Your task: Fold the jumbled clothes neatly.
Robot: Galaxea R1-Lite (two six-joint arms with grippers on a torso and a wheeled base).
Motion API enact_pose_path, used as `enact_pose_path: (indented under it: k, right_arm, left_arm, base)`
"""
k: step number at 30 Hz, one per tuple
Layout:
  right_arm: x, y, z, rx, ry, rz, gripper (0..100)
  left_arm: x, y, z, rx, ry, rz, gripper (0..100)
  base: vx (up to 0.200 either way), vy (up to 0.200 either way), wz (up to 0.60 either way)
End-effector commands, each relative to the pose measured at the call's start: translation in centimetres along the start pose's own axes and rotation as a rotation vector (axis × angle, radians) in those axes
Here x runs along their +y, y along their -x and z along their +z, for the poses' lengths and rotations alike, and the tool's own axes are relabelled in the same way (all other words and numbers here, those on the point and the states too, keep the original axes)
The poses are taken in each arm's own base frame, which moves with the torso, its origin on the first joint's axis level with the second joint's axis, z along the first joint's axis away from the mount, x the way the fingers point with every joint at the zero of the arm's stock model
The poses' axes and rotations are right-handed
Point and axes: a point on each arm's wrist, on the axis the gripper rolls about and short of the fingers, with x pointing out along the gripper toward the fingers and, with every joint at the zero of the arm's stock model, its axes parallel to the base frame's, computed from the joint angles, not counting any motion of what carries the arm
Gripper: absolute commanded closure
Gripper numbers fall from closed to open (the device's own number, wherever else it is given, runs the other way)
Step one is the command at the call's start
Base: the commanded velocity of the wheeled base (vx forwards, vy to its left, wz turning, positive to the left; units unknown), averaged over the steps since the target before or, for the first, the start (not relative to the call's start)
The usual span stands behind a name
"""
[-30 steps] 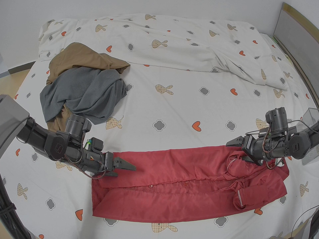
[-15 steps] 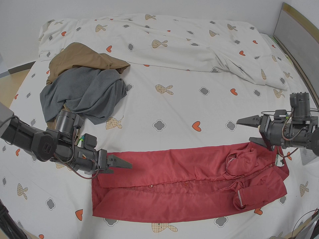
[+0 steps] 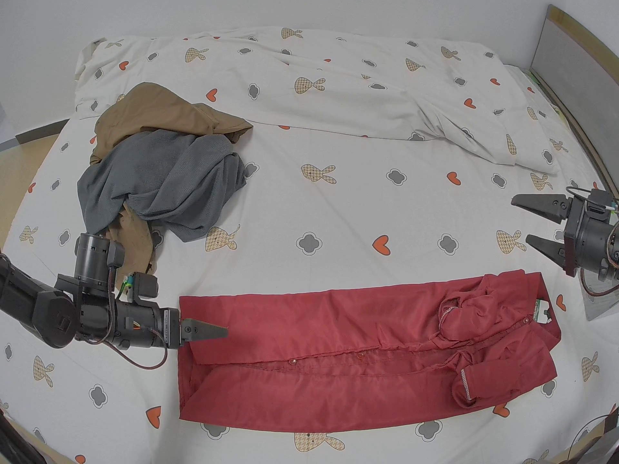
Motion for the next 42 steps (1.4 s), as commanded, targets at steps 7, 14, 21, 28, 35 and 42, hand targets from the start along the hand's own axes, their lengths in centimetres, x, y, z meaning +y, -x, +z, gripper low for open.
enact_pose_path:
  k: [7,14,21,28,35,42]
  right_arm:
    - [0.2,1.9,-0.2,-0.040,0.010,0.016,0]
    - [0.2,1.9,-0.3,-0.036,0.010,0.020,0]
    - [0.2,1.8,-0.3,-0.028,0.009,0.023,0]
    - [0.3,1.9,-0.4,-0.009,0.009,0.046,0]
    - [0.2,1.9,-0.5,-0.006,0.007,0.047,0]
    - [0.3,1.9,-0.5,-0.005,0.006,0.048,0]
  left_arm:
    - [4.9,0.1,-1.5,0.033,0.110,0.112,0]
    - [5.5,0.6,-1.9,0.031,0.111,0.124,0]
    - [5.0,0.8,-2.3,0.038,0.116,0.026,0]
    - [4.3,1.8,-1.8,0.000,0.088,0.025,0]
    - [3.4,3.5,-1.5,-0.056,0.056,0.027,0]
    - [3.3,2.7,-2.2,-0.015,0.061,0.013,0]
  base:
    - [0.000,0.000,0.00]
    - [0.000,0.000,0.00]
    - [0.000,0.000,0.00]
    - [0.000,0.000,0.00]
    - [0.000,0.000,0.00]
    - [0.000,0.000,0.00]
